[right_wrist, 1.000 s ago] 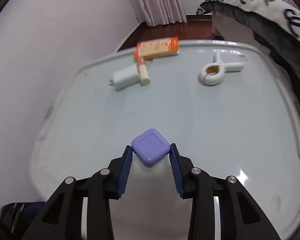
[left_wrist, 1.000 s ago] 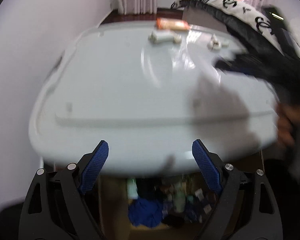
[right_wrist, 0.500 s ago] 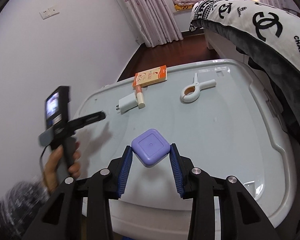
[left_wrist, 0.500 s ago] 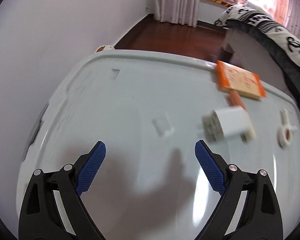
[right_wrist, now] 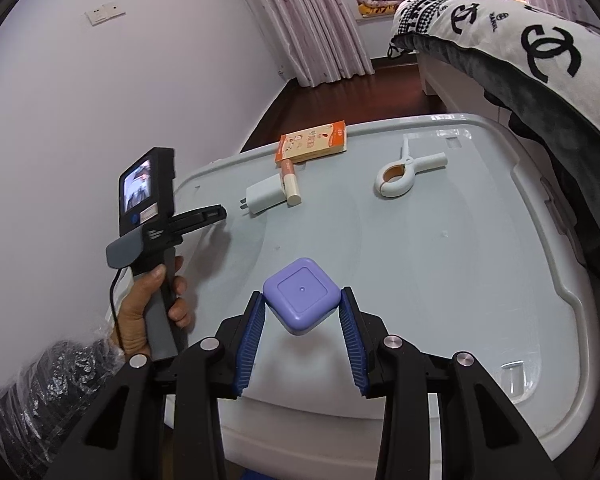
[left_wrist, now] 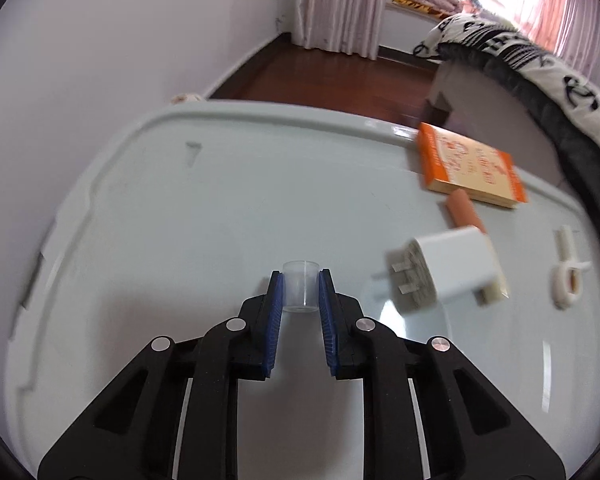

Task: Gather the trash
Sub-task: 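Grasp the lavender square case with the right tool while the left tool grasps the small clear cap, then drop the clear cap into the box with the left tool while the right tool drops the lavender case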

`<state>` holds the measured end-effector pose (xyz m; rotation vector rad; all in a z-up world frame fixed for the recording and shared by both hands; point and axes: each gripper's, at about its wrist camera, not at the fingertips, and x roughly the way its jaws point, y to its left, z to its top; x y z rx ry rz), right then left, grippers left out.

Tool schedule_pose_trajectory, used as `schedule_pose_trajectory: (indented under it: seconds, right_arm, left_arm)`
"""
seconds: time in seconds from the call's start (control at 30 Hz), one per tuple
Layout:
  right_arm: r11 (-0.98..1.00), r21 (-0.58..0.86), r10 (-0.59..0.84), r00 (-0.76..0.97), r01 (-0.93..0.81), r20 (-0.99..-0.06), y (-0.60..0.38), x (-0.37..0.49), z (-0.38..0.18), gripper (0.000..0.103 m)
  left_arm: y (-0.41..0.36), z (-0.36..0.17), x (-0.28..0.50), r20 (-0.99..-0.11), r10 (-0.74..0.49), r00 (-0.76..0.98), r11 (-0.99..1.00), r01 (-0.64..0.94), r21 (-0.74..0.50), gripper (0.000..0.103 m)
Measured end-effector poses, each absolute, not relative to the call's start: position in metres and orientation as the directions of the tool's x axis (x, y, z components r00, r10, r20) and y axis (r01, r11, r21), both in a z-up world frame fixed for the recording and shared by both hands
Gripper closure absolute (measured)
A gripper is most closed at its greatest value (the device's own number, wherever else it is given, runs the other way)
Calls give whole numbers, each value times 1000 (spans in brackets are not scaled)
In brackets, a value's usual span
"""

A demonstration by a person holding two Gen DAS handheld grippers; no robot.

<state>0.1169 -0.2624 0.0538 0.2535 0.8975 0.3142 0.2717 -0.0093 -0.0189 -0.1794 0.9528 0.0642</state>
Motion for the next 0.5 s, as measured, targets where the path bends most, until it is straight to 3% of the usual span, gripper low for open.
schedule_pose_trajectory:
  seconds: [0.27,0.5]
  right_arm:
    - [917,344,396,574,-202,-717,-256,105,57,65]
    - [906,346,424,548,-246,-721,-246,58,52,64]
  left_arm:
    - [-8,27,170,-780,-157,606,979,-10,-205,85]
    - [-29,40,40,-817,-220,534,975,86,-207,85]
